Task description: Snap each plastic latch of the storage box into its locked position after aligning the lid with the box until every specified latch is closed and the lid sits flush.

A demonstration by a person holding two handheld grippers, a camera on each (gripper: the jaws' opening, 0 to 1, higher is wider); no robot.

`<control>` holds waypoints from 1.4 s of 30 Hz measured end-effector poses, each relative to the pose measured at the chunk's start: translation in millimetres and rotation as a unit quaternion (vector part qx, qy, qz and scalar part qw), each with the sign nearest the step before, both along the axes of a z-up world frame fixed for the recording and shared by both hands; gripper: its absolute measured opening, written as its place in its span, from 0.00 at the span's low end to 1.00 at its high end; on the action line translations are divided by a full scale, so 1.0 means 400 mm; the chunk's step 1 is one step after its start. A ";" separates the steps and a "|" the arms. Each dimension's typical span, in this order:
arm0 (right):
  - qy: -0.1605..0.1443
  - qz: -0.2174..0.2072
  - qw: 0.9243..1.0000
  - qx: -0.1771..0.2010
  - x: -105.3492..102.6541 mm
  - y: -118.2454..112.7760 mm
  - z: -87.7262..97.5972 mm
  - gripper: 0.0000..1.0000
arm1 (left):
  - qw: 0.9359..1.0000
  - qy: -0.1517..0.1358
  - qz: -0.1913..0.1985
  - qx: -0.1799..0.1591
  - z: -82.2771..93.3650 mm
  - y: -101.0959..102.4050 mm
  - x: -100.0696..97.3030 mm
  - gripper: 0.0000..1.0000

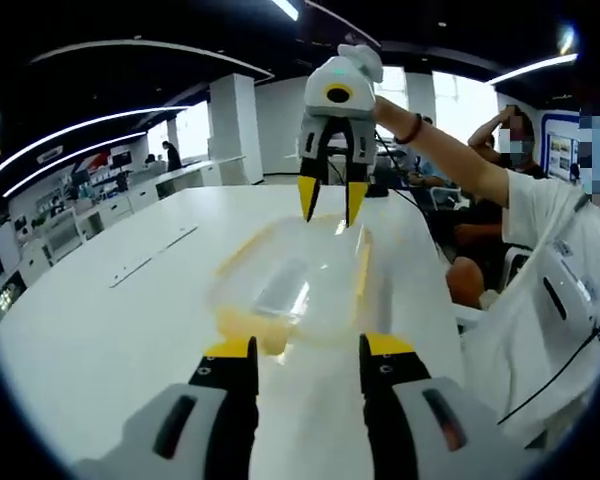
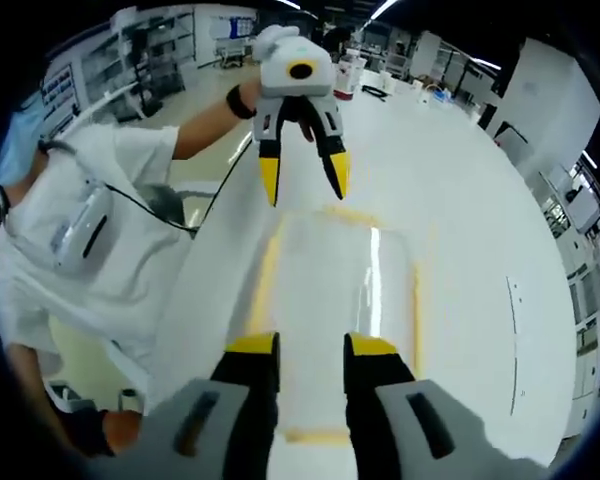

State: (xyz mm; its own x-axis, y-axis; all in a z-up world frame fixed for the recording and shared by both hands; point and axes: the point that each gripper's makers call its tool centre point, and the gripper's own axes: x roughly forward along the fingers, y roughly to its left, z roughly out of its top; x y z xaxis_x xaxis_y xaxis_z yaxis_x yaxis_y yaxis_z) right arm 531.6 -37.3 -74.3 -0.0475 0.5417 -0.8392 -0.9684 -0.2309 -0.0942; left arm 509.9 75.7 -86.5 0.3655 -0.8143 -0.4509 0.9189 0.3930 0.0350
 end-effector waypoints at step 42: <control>-0.045 0.022 0.996 -0.073 0.000 0.057 -0.058 0.00 | 0.973 -0.072 0.186 -0.113 0.009 -0.127 0.041 0.91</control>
State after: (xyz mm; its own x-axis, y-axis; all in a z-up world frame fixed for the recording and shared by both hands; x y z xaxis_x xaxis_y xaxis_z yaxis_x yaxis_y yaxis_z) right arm 531.7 -14.6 -97.5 0.0107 0.4129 -0.9107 -0.9462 -0.2904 -0.1428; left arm 526.4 24.8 -82.9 0.7002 -0.6858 -0.1983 0.7035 0.7102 0.0279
